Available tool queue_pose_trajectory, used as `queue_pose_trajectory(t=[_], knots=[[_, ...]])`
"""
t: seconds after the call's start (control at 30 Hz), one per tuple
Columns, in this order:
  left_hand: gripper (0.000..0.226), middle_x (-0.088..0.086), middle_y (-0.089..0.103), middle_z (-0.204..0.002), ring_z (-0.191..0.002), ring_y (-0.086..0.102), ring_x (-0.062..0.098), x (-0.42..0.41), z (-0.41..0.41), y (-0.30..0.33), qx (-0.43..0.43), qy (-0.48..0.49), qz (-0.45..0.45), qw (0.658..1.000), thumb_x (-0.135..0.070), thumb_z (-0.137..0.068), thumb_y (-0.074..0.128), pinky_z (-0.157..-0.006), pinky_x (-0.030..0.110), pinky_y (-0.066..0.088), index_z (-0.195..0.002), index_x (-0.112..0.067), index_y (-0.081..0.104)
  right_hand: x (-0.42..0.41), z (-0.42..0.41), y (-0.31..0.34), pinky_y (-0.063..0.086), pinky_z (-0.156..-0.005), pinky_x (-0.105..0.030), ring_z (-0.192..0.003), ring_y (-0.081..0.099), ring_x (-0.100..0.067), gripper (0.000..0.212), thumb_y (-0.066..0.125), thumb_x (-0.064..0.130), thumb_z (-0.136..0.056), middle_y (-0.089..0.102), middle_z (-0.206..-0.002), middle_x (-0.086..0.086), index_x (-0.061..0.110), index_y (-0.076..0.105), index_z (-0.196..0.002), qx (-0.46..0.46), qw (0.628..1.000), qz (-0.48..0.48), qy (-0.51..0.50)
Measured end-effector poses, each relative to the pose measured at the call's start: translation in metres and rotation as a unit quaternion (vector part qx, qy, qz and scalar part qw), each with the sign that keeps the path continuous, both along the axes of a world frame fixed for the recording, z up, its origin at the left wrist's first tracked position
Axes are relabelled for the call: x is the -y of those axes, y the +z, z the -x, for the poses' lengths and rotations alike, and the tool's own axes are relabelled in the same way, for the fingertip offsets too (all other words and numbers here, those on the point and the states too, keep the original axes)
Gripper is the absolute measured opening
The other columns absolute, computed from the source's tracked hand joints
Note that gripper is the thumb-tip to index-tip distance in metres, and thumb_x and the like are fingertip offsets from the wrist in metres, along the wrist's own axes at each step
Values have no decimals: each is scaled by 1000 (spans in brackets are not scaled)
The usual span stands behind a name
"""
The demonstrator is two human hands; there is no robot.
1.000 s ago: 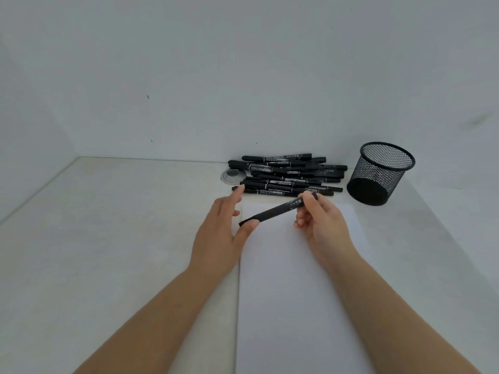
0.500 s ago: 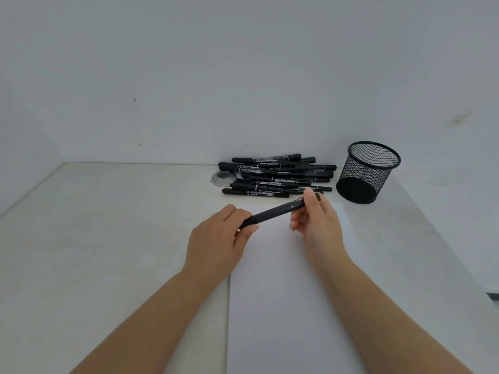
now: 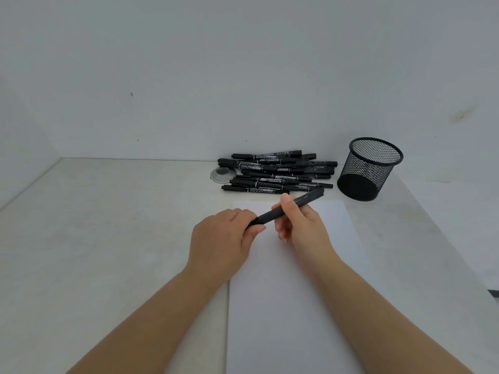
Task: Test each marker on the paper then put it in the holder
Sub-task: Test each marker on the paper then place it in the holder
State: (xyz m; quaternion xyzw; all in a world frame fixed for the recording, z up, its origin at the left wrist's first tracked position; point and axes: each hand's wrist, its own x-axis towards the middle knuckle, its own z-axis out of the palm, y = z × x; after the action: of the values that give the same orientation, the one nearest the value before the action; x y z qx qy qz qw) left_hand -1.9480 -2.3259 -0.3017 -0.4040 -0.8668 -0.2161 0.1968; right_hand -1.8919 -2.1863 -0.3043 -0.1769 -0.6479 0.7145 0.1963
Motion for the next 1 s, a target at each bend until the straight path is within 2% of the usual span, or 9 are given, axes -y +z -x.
queue_pose_trajectory(t=[0.17, 0.23, 0.33, 0.47, 0.57, 0.77, 0.87, 0.93, 1.0], knots=[[32, -3, 61, -79, -69, 56, 24, -7, -3, -5, 66, 15, 59, 996, -41, -96, 34, -55, 29, 29, -94, -17, 55, 0, 4, -2, 31, -42, -14, -40, 35, -6, 34, 45, 31, -95, 42, -43, 5, 16, 55, -66, 9, 1000, 26, -11], [32, -4, 55, -76, -71, 54, 24, -8, -3, -6, 116, 9, 54, 992, -41, -96, 31, -57, 31, 30, -94, -17, 52, 0, 4, -2, 28, -41, -14, -39, 31, -7, 35, 45, 32, -95, 38, -42, 5, 15, 54, -65, 16, 1000, 21, -14], [30, -7, 45, -59, -60, 46, 22, -7, -6, -2, 221, -27, 9, 975, -36, -96, 37, -55, 32, 31, -83, -17, 56, 0, 3, -2, 27, -40, -14, -38, 29, -6, 36, 44, 32, -95, 35, -39, 8, 15, 52, -65, 26, 999, 17, -15], [37, -8, 45, -50, -47, 40, 11, -6, -6, 2, 374, -61, -70, 923, -31, -95, 40, -49, 23, 33, -60, -27, 51, 2, 1, -1, 26, -40, -14, -38, 28, -7, 36, 42, 30, -96, 34, -39, 7, 14, 52, -65, 21, 1000, 16, -11], [40, -11, 39, -43, -40, 33, 6, -2, 0, 8, 516, -94, -103, 845, -31, -96, 39, -45, 19, 28, -60, -20, 50, 5, 1, 7, 26, -41, -15, -39, 28, -8, 35, 41, 27, -97, 34, -39, 7, 12, 51, -66, 9, 1000, 13, -4], [34, -14, 32, -44, -36, 27, -1, 9, 8, 23, 771, -202, -200, 571, -42, -84, 43, -37, 11, 23, -60, -20, 51, 11, 4, 37, 27, -43, -13, -39, 29, -5, 32, 41, 21, -97, 34, -40, 11, 11, 49, -67, -60, 997, -16, 36], [36, -13, 34, -40, -31, 30, 0, 11, 11, 27, 828, -221, -214, 469, -40, -85, 42, -34, 9, 23, -57, -22, 55, 12, 8, 44, 26, -45, -15, -40, 28, -6, 33, 41, 22, -97, 33, -40, 11, 12, 51, -66, -81, 995, -13, 52], [38, -13, 34, -40, -30, 32, 0, 11, 12, 28, 845, -219, -224, 433, -40, -86, 41, -33, 9, 23, -57, -21, 56, 13, 14, 42, 23, -47, -20, -42, 26, -9, 35, 41, 22, -97, 32, -41, 7, 12, 51, -65, -84, 995, 12, 52], [38, -13, 33, -42, -32, 30, 2, 10, 11, 28, 837, -174, -244, 459, -42, -87, 43, -34, 10, 23, -58, -20, 56, 13, 18, 38, 21, -49, -23, -43, 24, -11, 35, 42, 24, -97, 31, -41, 5, 13, 52, -65, -71, 996, 39, 49]])
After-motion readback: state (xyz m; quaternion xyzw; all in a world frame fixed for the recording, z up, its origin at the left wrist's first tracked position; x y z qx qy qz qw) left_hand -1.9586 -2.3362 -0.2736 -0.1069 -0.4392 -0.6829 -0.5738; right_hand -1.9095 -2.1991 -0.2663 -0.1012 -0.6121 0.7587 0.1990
